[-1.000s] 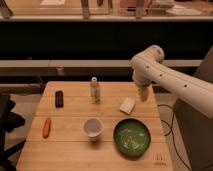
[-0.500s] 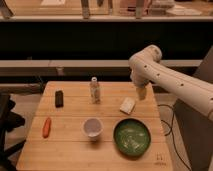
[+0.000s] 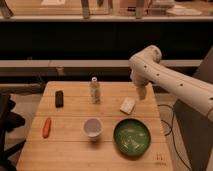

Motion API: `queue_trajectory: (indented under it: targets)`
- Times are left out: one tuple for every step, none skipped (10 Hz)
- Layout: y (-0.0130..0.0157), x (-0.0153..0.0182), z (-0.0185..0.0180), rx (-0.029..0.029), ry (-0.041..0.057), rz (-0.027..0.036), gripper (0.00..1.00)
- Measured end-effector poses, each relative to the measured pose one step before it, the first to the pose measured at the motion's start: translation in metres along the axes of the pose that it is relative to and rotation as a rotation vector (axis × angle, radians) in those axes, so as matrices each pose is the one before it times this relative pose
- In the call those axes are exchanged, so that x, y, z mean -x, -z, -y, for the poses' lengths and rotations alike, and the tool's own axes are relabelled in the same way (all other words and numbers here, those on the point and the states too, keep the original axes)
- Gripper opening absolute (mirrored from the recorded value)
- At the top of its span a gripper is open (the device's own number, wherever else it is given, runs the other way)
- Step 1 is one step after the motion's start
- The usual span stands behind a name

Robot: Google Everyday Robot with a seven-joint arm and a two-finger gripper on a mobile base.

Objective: Knock the bottle over

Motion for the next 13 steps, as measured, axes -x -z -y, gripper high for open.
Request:
queue_trajectory:
  targets:
    - [-0.00109, 0.00041, 0.00082, 0.00033, 0.00264, -0.00038, 0.8]
    - [-0.00029, 0.00025, 0.0008, -0.00038, 0.00278, 0.00083, 0.8]
    - [-0.00079, 0.00004, 0.00042, 0.00015, 0.00298, 0.00037, 0.8]
    - [-0.00075, 0.00004, 0.00098, -0.00044, 0.00246, -0.00044, 0.8]
    - [-0.00098, 0.00107, 0.00139, -0.00041, 0.00363, 0.00027, 0.8]
    - [-0.00054, 0.00128, 0.00135, -0.00049, 0.00256, -0.00008, 0.8]
    - [-0.00101, 0.00101, 0.00111, -0.00006, 0.00324, -0.00025, 0.8]
    - [-0.00094, 0.00114, 0.00124, 0.00011, 0.00389, -0.00023, 0.8]
    - [-0.00054, 0.00081, 0.00107, -0.00049, 0.00283, 0.0002, 0.8]
    - [-0.00079, 0.00001, 0.0008, -0.00004, 0.00213, -0.00092, 0.8]
    - [-0.00026, 0.00076, 0.00096, -0.00005, 0.00319, -0.00079, 0.8]
    - [-0.00054, 0.00086, 0.00069, 0.0, 0.00209, -0.00043, 0.8]
    - [-0.00037, 0.00156, 0.00124, -0.00074, 0.00352, -0.00081, 0.8]
